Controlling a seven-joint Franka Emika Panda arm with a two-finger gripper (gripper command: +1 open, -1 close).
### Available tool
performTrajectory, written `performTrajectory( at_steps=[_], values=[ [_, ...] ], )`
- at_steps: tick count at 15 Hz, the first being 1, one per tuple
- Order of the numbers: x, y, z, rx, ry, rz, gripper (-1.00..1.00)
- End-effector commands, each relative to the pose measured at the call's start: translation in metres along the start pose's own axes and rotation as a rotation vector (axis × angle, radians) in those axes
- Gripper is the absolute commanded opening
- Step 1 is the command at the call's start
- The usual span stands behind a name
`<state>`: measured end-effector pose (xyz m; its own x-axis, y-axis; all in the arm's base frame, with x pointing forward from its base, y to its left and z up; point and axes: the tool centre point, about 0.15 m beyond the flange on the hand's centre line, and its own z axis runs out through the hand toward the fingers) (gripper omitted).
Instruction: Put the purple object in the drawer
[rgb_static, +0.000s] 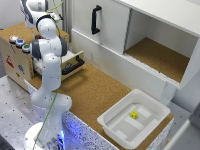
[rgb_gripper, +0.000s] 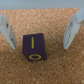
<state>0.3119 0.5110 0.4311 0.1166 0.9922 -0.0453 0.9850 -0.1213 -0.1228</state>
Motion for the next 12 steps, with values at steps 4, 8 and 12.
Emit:
performTrajectory(
  at_steps=[4, 8, 12],
  values=[
    [-0.031, -0.029, 0.018, -0.124, 0.144, 0.043, -1.00],
    [-0.038, -0.029, 0.016, -0.142, 0.148, 0.071, -1.00],
    [-0.063, -0.025, 0.000, -0.145, 0.217, 0.141, -1.00]
  ],
)
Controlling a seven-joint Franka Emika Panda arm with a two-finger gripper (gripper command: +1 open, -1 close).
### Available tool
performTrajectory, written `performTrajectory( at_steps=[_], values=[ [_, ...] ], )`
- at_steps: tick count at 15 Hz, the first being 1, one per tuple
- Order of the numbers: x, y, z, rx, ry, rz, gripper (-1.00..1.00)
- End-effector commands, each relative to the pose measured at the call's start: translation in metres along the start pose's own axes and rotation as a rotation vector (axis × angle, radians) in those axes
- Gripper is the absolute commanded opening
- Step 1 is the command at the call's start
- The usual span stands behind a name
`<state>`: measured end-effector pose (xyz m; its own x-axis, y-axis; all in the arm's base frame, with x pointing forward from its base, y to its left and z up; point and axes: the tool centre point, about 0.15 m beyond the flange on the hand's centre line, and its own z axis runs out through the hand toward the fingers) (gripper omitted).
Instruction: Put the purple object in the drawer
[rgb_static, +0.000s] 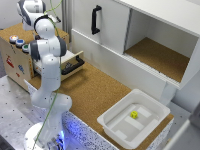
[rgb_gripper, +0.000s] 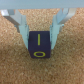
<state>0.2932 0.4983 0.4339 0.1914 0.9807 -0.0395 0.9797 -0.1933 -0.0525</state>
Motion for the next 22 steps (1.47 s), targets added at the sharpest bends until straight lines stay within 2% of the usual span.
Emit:
performTrajectory(
  at_steps=[1, 3, 6, 8, 10, 14, 17, 19, 22],
  values=[
    [-0.057, -0.003, -0.005, -0.089, 0.221, 0.103, -1.00],
    [-0.078, 0.003, -0.011, -0.104, 0.253, 0.150, -1.00],
    [-0.111, 0.024, -0.018, -0.072, 0.322, 0.205, -1.00],
    [-0.130, 0.032, -0.019, -0.076, 0.334, 0.216, -1.00],
    [-0.148, 0.040, -0.011, -0.055, 0.294, 0.196, -1.00],
    [-0.179, 0.049, 0.016, -0.037, 0.279, 0.132, -1.00],
    [-0.177, 0.053, 0.042, -0.042, 0.252, 0.078, -1.00],
    [-0.168, 0.062, 0.060, -0.067, 0.249, 0.074, -1.00],
    [-0.156, 0.080, 0.091, -0.076, 0.179, 0.079, -1.00]
  ],
)
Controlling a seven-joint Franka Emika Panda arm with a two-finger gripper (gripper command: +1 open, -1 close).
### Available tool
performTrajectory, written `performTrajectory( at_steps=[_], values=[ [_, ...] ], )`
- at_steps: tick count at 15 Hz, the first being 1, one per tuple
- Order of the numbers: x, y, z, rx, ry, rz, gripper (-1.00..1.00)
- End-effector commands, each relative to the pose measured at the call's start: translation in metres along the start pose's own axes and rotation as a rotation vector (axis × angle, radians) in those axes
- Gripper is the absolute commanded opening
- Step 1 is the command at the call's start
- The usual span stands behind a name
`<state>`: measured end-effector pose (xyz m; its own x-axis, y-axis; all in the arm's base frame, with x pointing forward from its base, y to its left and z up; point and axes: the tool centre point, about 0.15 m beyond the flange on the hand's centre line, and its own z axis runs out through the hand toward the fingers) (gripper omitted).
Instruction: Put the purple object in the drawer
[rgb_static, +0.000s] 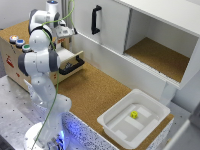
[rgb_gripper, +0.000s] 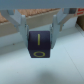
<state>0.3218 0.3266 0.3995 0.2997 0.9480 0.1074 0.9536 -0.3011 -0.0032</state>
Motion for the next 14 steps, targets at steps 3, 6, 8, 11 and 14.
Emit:
performTrajectory(
  at_steps=[3, 6, 8, 11, 14],
  values=[
    [0.005, 0.017, 0.079, -0.027, -0.012, -0.033, -1.00],
    [0.008, 0.016, 0.089, -0.026, -0.082, -0.051, -1.00],
    [0.002, 0.008, 0.085, -0.038, -0.121, -0.061, 1.00],
    [-0.008, 0.001, 0.041, -0.006, -0.136, -0.079, 1.00],
    [-0.024, -0.006, -0.022, -0.007, -0.094, -0.081, 1.00]
  ],
)
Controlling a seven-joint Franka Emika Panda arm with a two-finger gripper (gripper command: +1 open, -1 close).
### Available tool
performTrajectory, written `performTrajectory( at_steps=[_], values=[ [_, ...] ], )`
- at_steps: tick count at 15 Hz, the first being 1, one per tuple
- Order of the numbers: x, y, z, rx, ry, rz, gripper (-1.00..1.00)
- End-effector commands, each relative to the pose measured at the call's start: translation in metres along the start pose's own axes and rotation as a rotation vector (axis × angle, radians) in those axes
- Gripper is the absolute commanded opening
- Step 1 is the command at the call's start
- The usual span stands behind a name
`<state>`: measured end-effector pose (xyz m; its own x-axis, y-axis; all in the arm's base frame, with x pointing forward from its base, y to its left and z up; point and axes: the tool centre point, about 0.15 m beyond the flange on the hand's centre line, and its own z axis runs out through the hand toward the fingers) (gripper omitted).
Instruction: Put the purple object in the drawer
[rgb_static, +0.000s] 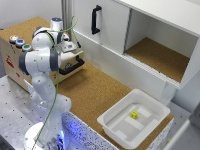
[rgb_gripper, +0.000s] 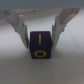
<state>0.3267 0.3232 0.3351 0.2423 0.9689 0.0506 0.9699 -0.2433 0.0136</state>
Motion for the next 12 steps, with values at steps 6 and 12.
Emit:
performTrajectory(
  at_steps=[6, 12],
  values=[
    [-0.053, 0.002, -0.143, -0.025, 0.008, 0.268, 1.00],
    [-0.140, 0.090, -0.130, 0.113, 0.020, 0.937, 1.00]
  ],
)
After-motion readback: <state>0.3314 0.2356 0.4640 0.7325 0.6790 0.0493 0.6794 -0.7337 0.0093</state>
